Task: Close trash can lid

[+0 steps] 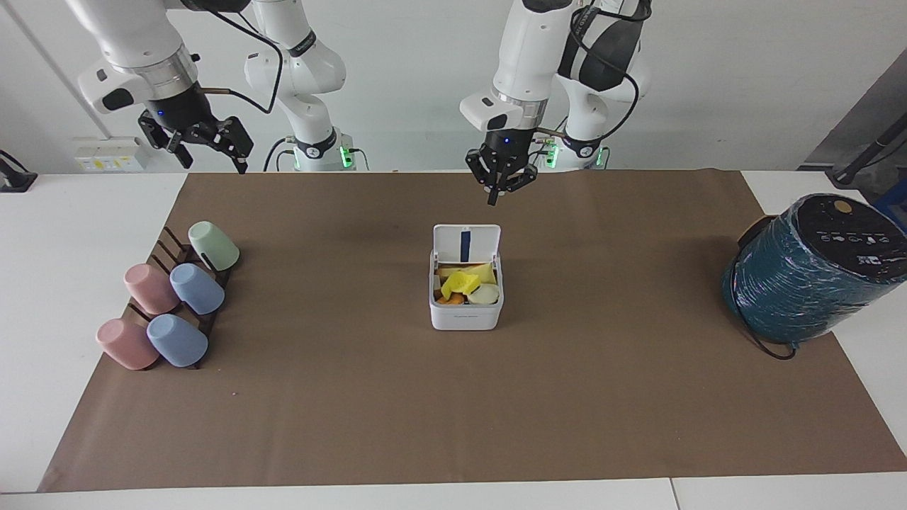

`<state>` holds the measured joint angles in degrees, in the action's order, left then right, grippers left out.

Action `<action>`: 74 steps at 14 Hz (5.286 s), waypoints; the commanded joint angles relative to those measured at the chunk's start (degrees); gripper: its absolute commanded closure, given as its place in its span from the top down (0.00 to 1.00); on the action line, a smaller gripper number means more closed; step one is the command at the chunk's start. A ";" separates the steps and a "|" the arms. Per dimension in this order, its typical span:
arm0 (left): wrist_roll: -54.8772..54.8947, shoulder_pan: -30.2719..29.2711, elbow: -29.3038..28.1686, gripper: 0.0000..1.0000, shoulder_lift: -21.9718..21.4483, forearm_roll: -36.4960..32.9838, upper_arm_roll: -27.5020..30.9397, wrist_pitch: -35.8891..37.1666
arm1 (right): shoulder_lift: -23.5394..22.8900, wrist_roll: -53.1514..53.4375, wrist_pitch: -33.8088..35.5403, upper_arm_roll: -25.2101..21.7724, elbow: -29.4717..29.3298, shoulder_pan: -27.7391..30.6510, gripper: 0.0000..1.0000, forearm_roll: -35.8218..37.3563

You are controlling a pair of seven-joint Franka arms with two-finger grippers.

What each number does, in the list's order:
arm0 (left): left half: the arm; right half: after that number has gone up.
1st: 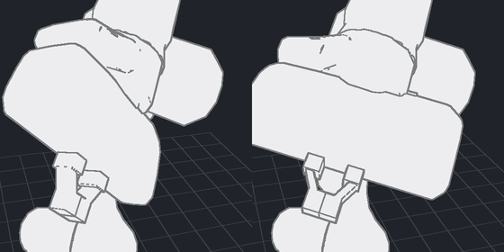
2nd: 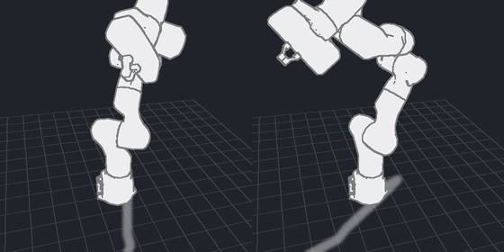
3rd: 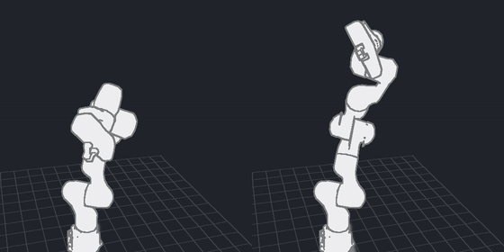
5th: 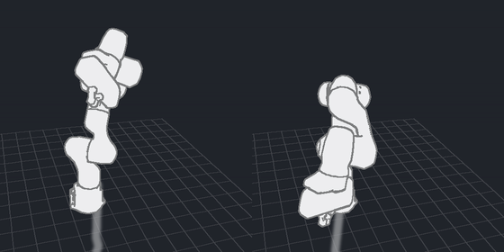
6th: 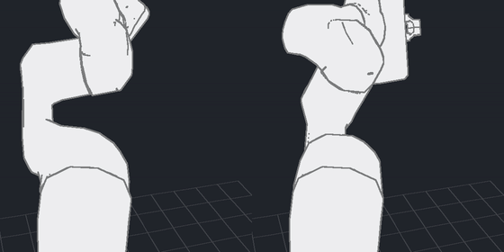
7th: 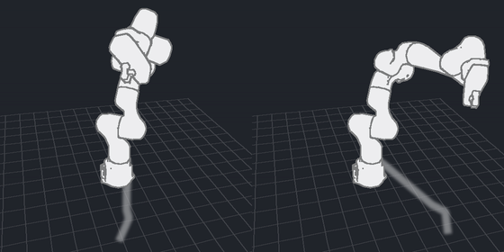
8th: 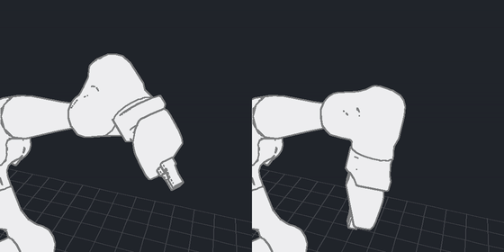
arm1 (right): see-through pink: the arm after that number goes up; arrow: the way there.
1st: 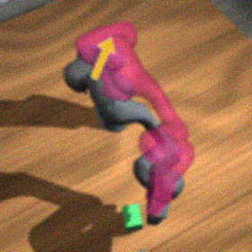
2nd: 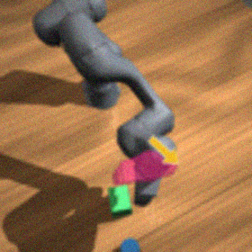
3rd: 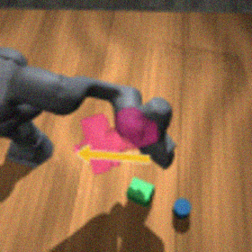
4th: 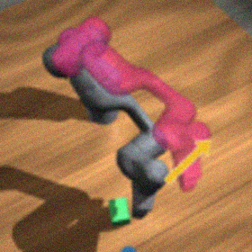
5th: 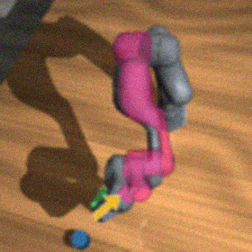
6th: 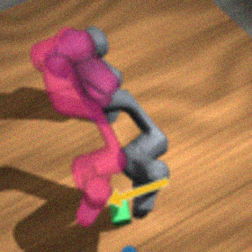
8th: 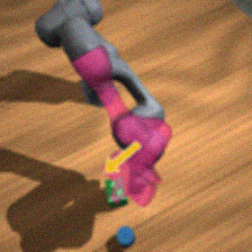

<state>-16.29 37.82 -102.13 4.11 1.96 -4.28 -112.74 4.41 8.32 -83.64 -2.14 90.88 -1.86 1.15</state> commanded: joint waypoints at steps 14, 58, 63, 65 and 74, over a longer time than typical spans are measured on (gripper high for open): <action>0.12 -3.01 2.01 0.00 10.11 0.24 1.03 -18.38 | 2.18 -0.58 -4.08 0.12 3.87 0.01 1.00 -0.80; 20.42 -32.71 5.69 1.00 -8.69 -0.55 1.55 18.78 | -0.98 -0.67 -1.44 0.12 -0.61 0.45 1.00 -2.47; 20.78 -34.30 18.51 1.00 -2.28 -0.38 1.90 29.83 | -0.72 -0.94 -1.27 -0.05 -0.44 0.10 1.00 -0.63; 20.69 -34.39 23.45 1.00 0.01 -0.55 1.99 32.84 | -0.72 -1.02 -1.18 -0.05 -0.44 0.45 1.00 -0.62; 20.78 -34.39 15.84 1.00 -5.95 -0.56 1.91 32.41 | -0.54 -0.94 -1.44 0.03 0.00 0.36 1.00 -0.62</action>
<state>3.81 3.45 -81.49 1.60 1.81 -2.30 -80.31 3.51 8.26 -85.47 -2.30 90.44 -1.88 0.11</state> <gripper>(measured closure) 0.000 0.000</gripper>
